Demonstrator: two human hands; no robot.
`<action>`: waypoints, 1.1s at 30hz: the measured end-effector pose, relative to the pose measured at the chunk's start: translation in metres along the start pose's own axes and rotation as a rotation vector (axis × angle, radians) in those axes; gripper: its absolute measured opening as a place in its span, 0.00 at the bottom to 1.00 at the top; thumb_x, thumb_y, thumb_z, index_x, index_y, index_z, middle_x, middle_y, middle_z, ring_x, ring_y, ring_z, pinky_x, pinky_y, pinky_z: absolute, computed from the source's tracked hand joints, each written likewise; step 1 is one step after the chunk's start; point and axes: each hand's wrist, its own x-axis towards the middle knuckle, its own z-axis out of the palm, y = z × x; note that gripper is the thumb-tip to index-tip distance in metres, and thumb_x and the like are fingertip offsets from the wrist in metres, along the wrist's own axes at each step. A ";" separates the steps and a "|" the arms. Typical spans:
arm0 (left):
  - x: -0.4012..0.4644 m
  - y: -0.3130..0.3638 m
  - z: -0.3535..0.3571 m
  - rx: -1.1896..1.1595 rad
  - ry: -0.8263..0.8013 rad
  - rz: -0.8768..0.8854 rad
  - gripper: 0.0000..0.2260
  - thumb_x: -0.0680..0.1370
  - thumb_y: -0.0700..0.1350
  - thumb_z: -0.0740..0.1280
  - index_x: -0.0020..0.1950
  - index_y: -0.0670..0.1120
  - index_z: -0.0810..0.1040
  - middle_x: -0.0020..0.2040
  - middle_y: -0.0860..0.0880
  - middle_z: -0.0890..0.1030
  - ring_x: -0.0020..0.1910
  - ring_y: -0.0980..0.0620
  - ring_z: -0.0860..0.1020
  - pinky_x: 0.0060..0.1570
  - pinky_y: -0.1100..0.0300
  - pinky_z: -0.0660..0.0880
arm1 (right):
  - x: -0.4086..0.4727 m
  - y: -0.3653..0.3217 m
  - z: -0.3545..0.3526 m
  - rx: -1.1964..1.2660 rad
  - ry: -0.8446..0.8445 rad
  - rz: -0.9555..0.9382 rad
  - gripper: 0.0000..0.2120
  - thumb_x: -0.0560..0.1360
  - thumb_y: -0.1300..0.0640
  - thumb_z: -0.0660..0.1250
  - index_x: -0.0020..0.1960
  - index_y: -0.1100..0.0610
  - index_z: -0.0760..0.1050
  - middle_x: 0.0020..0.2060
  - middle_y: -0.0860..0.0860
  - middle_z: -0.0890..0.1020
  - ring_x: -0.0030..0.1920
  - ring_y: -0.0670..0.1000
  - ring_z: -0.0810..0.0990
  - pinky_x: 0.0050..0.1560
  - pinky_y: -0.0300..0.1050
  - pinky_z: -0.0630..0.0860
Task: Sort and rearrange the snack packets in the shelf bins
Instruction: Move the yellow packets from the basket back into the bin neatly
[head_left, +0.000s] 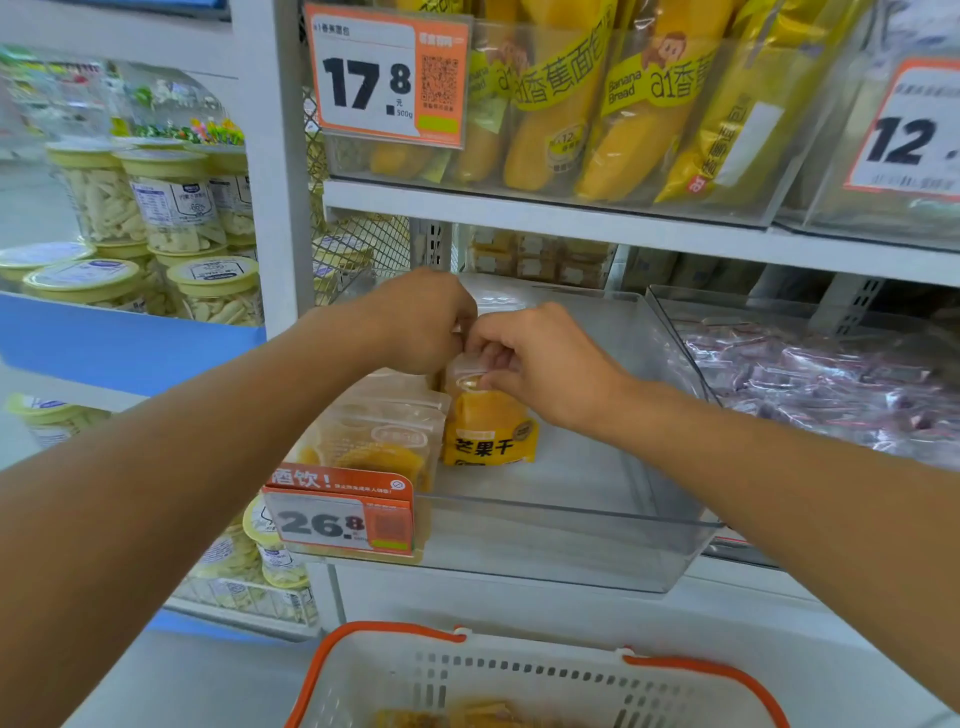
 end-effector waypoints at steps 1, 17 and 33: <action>-0.002 0.002 -0.001 -0.005 -0.035 -0.017 0.13 0.77 0.51 0.62 0.55 0.48 0.82 0.57 0.47 0.77 0.63 0.41 0.72 0.61 0.43 0.71 | -0.001 0.002 0.004 -0.013 0.036 0.024 0.09 0.69 0.61 0.78 0.44 0.55 0.79 0.36 0.46 0.80 0.38 0.46 0.78 0.43 0.47 0.78; -0.002 0.019 0.008 0.323 -0.083 -0.048 0.21 0.74 0.57 0.73 0.61 0.46 0.74 0.66 0.44 0.70 0.62 0.41 0.74 0.52 0.47 0.74 | 0.004 0.007 0.011 0.909 0.663 1.148 0.13 0.81 0.49 0.62 0.61 0.53 0.76 0.52 0.51 0.79 0.50 0.55 0.74 0.50 0.47 0.70; 0.004 0.013 0.014 0.255 -0.221 -0.091 0.21 0.80 0.54 0.66 0.67 0.44 0.67 0.62 0.46 0.76 0.60 0.45 0.75 0.56 0.49 0.75 | 0.035 0.041 0.023 1.422 0.097 1.150 0.44 0.73 0.21 0.45 0.70 0.52 0.73 0.67 0.60 0.74 0.68 0.60 0.76 0.67 0.56 0.71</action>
